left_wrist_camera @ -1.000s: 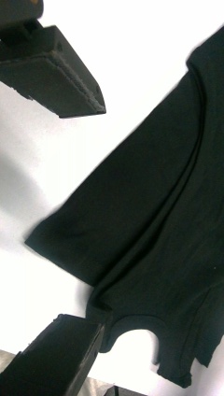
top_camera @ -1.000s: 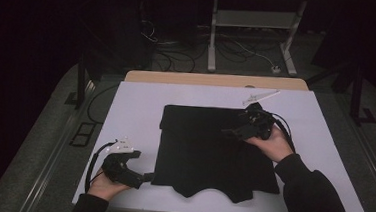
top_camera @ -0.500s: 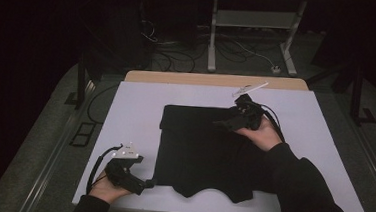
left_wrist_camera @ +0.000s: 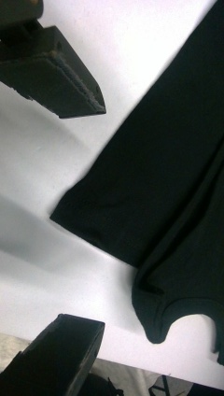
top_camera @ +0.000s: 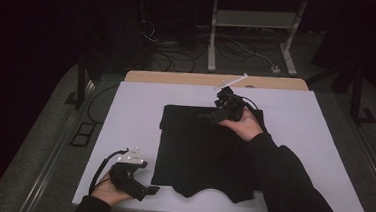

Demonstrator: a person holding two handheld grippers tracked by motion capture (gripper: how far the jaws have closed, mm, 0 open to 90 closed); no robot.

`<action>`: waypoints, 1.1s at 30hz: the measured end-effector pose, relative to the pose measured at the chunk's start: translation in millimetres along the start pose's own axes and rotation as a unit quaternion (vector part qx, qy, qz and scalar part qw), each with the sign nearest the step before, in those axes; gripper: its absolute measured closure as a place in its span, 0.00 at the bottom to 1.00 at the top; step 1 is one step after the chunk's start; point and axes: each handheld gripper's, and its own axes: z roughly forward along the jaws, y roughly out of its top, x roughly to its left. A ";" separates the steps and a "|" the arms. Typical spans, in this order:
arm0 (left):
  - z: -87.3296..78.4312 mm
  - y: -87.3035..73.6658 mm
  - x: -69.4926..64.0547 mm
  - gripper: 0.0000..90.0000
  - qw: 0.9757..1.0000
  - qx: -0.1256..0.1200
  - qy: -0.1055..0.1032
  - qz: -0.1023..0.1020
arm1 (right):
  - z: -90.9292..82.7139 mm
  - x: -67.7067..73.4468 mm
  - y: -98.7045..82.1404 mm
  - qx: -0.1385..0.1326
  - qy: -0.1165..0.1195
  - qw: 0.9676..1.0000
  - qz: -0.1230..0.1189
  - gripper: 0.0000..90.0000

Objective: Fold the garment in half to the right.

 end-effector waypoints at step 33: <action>12.7 0.4 -0.6 0.05 0.999 0.019 -0.021 0.042 | 93.2 1.8 42.5 0.007 -0.002 1.000 -0.004 0.00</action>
